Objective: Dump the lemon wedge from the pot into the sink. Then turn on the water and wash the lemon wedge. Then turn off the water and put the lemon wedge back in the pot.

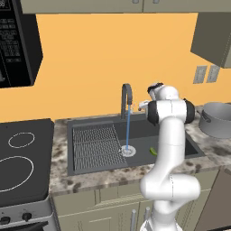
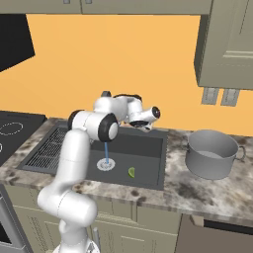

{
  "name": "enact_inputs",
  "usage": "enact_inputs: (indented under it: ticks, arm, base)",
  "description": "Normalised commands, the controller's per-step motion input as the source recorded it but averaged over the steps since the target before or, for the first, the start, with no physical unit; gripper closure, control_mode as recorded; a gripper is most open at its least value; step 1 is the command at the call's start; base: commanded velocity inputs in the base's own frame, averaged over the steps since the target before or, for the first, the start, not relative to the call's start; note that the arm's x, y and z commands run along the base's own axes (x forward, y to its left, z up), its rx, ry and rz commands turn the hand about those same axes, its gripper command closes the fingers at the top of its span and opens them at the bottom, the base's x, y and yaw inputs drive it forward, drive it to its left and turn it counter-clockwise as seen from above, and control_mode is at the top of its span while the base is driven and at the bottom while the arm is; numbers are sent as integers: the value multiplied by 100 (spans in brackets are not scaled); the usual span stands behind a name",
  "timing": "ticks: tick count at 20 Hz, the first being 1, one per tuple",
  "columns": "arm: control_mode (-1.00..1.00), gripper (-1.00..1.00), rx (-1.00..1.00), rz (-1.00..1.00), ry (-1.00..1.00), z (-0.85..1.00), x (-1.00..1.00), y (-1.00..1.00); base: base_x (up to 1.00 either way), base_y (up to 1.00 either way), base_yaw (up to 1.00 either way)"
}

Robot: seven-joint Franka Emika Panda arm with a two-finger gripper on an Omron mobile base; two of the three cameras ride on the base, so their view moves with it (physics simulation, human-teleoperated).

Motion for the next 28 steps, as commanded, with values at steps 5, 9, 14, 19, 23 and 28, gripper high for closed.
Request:
enact_inputs:
  ticks: [5,9,14,19,23,28]
  arm:
    - [-100,-100,0,0,0,-7,27,0]
    - [-100,-100,0,0,0,0,34,0]
    - [-100,-100,0,0,2,-5,43,3]
    - [-100,-100,0,0,5,-12,34,0]
    - [-100,-100,0,0,5,-10,23,4]
    - [-100,-100,0,0,6,-1,8,11]
  base:
    - [0,0,0]
    - [0,0,0]
    - [0,0,0]
    - [0,0,0]
    - [0,0,0]
    - [0,0,0]
